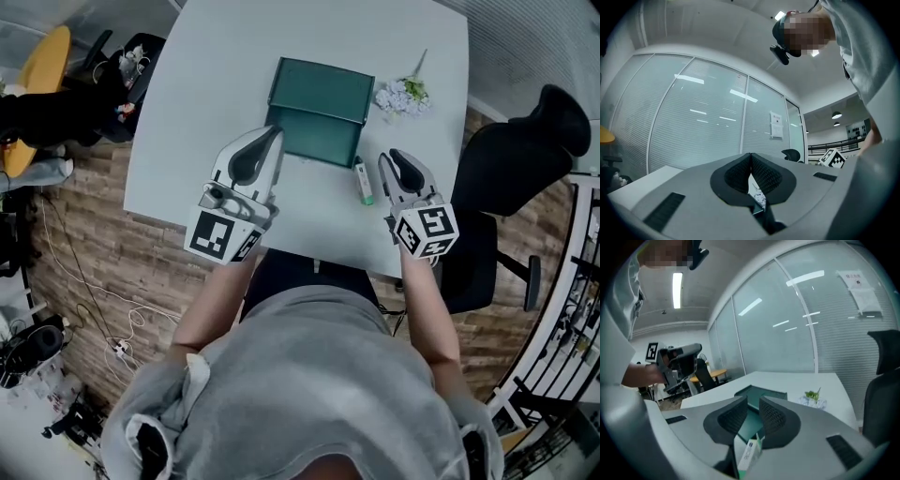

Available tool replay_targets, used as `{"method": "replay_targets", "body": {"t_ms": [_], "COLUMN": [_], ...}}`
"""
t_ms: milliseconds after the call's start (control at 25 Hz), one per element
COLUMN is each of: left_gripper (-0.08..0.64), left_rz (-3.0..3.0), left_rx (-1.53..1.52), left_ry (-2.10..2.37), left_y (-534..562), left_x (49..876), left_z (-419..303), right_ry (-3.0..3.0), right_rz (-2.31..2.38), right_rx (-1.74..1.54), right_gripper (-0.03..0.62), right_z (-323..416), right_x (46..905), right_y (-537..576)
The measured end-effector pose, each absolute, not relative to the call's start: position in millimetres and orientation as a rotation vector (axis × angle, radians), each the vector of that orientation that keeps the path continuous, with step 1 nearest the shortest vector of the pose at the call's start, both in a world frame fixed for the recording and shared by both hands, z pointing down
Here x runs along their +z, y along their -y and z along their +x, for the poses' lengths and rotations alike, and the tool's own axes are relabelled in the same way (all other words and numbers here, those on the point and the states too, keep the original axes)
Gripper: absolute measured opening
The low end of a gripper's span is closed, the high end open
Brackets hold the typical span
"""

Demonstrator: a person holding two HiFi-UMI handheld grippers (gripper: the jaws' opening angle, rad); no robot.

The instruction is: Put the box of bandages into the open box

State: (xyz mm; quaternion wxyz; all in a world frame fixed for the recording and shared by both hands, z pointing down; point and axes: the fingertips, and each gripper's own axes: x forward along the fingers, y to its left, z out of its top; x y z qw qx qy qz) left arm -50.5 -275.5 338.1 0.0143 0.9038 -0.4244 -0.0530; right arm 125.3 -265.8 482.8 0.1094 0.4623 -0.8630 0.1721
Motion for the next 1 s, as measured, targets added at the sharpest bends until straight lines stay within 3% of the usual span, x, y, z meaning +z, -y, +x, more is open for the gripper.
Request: {"method": "replay_targets", "body": {"t_ms": [160,280,320,560,1000], "left_gripper": [0.020,0.020,0.020,0.019,0.018], "left_rz": [2.860,2.857,2.856,2.833,2.827], "left_rx": [-0.149,-0.146,-0.144,-0.124,-0.122], "left_ry": [1.287,1.268,1.271,1.281,1.305], "left_y": [277,279,281,289,288], "left_x": [340,343,344,353,354], "left_z": [-44,-45,-47,-47,-51], "right_ry": [2.457,2.374,2.346,2.222,2.255], "right_rz": [1.249,1.185,1.172,1.116,1.177], "right_rx": [0.699,0.725,0.717,0.709,0.739], "right_gripper": [0.069,0.164,0.167,0.167,0.118], "right_z": [111,103,101,107,123], "right_x": [551,584,592,630,615], "right_y": [247,237,235,226,230]}}
